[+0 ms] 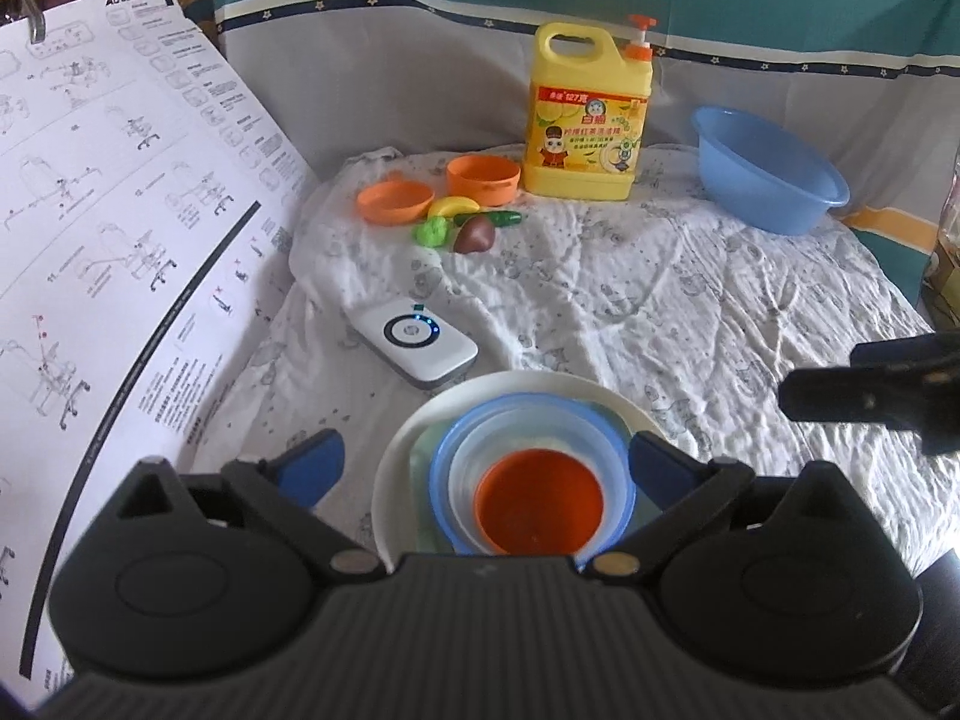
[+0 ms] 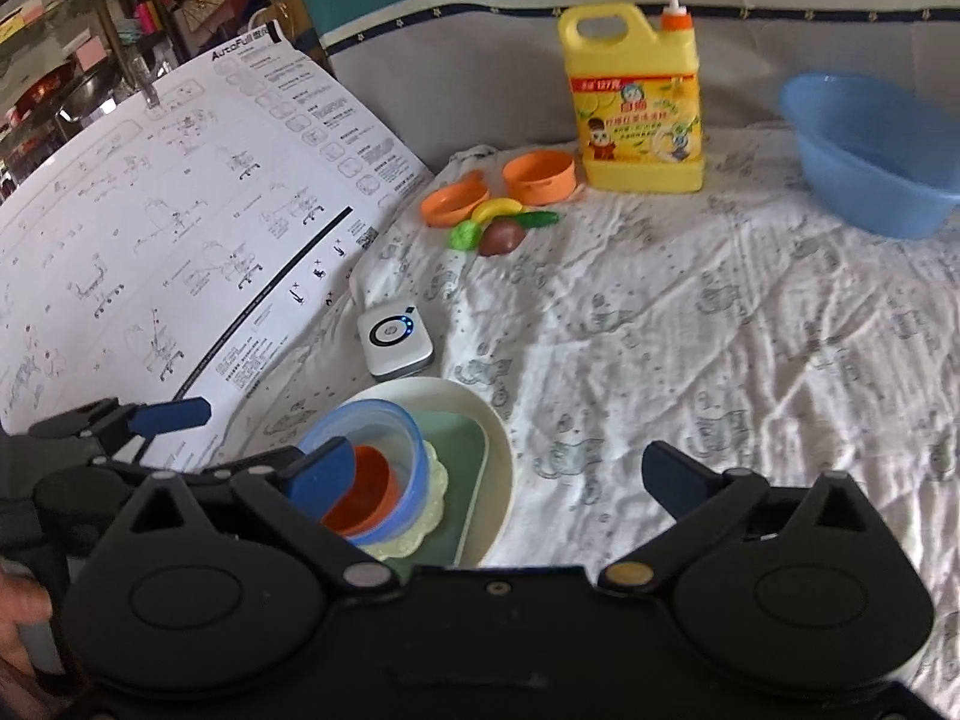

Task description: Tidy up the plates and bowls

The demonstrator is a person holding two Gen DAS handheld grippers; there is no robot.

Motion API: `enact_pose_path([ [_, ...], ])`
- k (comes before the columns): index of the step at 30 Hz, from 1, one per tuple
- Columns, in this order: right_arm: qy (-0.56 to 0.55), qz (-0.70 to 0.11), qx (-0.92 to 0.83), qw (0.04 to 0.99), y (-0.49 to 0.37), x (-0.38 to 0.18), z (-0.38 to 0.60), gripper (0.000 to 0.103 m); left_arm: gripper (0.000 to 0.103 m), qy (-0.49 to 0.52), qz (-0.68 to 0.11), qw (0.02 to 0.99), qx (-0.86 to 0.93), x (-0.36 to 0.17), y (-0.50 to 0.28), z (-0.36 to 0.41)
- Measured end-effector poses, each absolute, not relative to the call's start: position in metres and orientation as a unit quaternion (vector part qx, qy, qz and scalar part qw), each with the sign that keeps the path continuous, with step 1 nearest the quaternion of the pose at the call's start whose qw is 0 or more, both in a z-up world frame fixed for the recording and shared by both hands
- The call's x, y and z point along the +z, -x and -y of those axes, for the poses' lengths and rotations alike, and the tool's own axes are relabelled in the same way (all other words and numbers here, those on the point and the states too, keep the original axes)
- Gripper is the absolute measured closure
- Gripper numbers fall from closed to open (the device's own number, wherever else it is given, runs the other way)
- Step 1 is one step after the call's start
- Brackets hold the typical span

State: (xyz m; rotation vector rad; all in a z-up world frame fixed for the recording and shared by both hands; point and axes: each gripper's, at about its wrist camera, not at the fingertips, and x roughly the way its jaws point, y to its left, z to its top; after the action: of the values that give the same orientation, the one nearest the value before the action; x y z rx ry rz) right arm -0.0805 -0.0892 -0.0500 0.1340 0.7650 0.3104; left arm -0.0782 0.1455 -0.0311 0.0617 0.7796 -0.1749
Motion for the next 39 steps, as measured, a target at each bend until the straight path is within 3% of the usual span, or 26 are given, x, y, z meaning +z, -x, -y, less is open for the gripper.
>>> enact_pose_path([
  [39,0.039,-0.385,0.145,0.911,0.137,-0.078,0.086,0.000,0.000,-0.024,-0.389,0.919,-0.059,-0.065,0.115,-0.168],
])
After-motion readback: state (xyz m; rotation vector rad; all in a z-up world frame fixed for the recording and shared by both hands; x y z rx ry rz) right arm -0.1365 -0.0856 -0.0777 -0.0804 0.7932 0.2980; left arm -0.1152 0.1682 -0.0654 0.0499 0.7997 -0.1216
